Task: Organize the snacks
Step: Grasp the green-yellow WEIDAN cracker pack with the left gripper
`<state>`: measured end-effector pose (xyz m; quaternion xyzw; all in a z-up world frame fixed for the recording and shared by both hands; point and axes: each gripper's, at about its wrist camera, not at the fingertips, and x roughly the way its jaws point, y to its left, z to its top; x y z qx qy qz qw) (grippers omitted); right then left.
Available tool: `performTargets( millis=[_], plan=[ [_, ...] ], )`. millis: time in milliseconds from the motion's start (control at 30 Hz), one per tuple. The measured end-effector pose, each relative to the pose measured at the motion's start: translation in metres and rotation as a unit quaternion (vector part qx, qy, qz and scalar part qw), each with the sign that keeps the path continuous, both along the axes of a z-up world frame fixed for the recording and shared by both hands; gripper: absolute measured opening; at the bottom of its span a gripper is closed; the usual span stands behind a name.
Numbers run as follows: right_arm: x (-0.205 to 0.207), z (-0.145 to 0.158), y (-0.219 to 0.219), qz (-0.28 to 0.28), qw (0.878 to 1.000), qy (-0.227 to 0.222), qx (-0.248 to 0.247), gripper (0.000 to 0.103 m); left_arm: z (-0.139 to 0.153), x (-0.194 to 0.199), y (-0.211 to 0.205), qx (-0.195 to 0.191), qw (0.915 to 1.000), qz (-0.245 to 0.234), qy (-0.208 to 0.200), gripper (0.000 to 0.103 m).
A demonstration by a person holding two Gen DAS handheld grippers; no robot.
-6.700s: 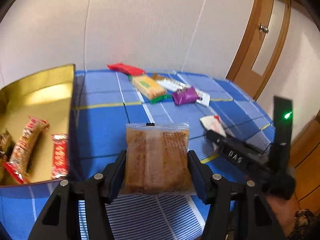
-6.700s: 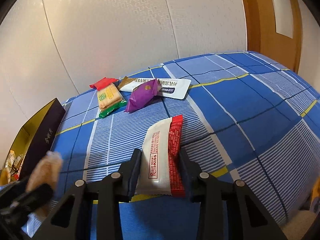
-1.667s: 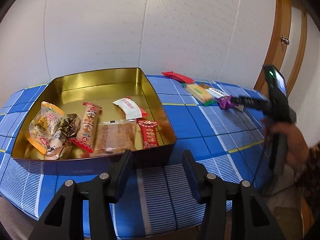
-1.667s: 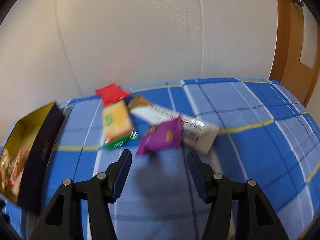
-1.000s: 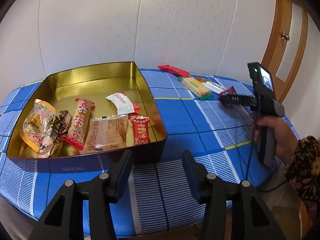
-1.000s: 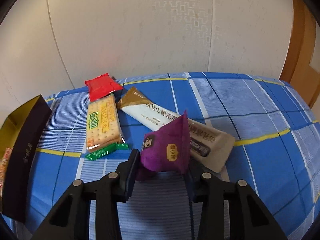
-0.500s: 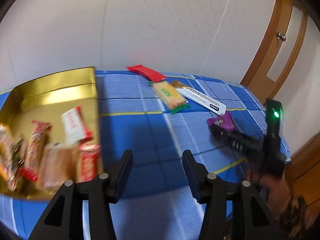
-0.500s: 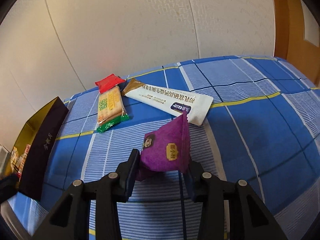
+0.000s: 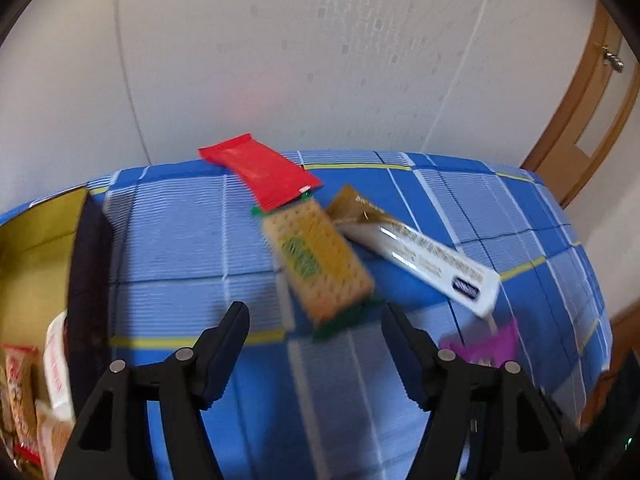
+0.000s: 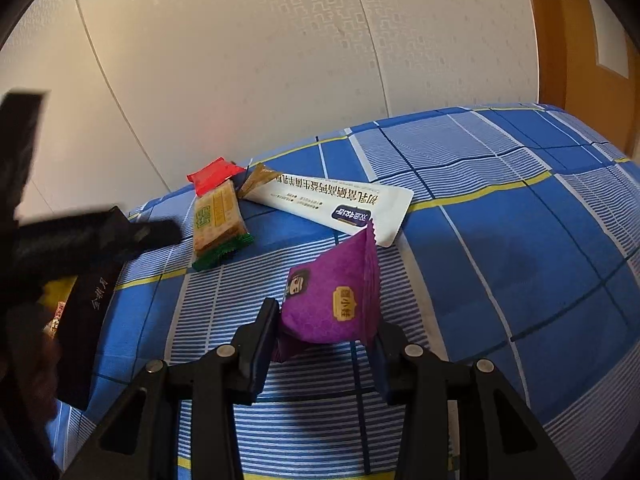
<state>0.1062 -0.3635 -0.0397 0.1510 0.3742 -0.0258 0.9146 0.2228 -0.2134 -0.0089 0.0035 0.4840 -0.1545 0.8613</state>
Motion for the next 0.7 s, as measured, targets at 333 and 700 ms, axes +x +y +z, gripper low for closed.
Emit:
performTargets(
  millis=[333, 700],
  plan=[
    [0.000, 0.000, -0.001, -0.001, 1.000, -0.001, 0.005, 0.042, -0.025, 0.043, -0.028, 0.039, 0.9987, 0.014, 0.028, 0.073],
    [0.000, 0.000, 0.000, -0.004, 1.000, -0.001, 0.008, 0.042, -0.031, 0.014, -0.002, 0.050, 0.9977, -0.022, -0.039, 0.049]
  ],
)
